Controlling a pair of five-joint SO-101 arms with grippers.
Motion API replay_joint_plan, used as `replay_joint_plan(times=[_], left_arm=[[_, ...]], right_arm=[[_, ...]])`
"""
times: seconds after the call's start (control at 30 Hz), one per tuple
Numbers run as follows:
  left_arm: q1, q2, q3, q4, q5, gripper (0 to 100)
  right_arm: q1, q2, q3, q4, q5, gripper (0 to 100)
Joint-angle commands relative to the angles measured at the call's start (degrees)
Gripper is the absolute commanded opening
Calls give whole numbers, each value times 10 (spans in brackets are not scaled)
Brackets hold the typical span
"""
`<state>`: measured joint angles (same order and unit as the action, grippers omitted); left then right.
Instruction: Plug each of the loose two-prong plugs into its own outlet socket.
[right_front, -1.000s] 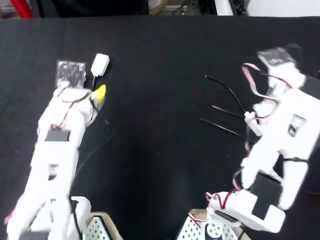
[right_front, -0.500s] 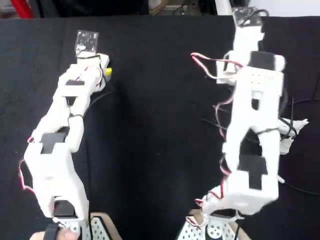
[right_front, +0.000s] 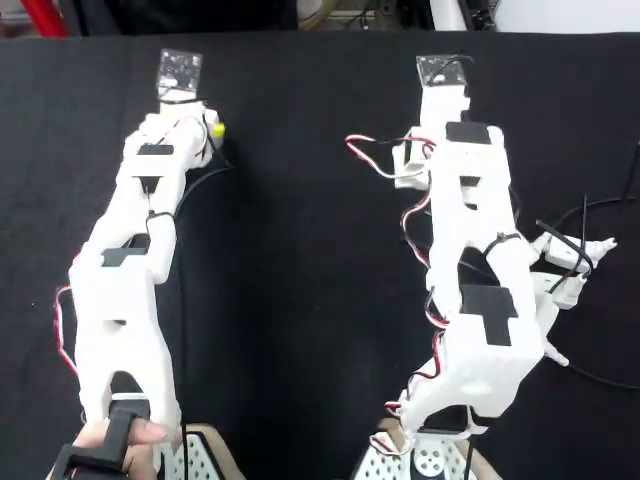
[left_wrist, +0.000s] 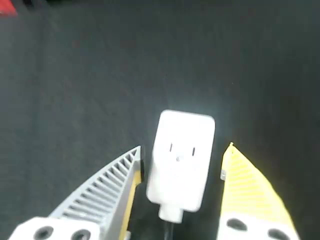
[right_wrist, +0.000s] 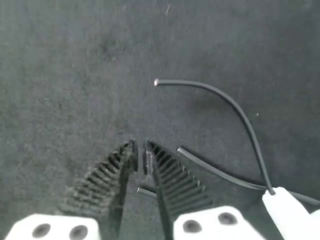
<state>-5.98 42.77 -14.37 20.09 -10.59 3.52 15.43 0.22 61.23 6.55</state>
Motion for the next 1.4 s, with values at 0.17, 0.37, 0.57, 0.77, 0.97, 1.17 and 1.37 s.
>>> replay_joint_plan(times=[0.17,0.37,0.57,0.77,0.97,1.17,1.37], left_arm=[[-3,84,-197,136,-16,256],[-8,115,-258,200,-16,209],[3,115,-335,360,-86,23],[41,114,-386,531,-129,27],[50,120,-529,750,-157,27],[78,115,-545,810,-143,26],[98,97,-498,810,-144,25]], right_arm=[[-7,-5,29,-69,-2,12],[-25,-5,71,-127,-2,12],[-36,-5,80,-135,-2,12],[-36,-5,80,-135,-2,12],[-34,-5,80,-135,-2,12],[-34,7,79,-137,-2,12],[-34,35,58,-136,-2,12]])
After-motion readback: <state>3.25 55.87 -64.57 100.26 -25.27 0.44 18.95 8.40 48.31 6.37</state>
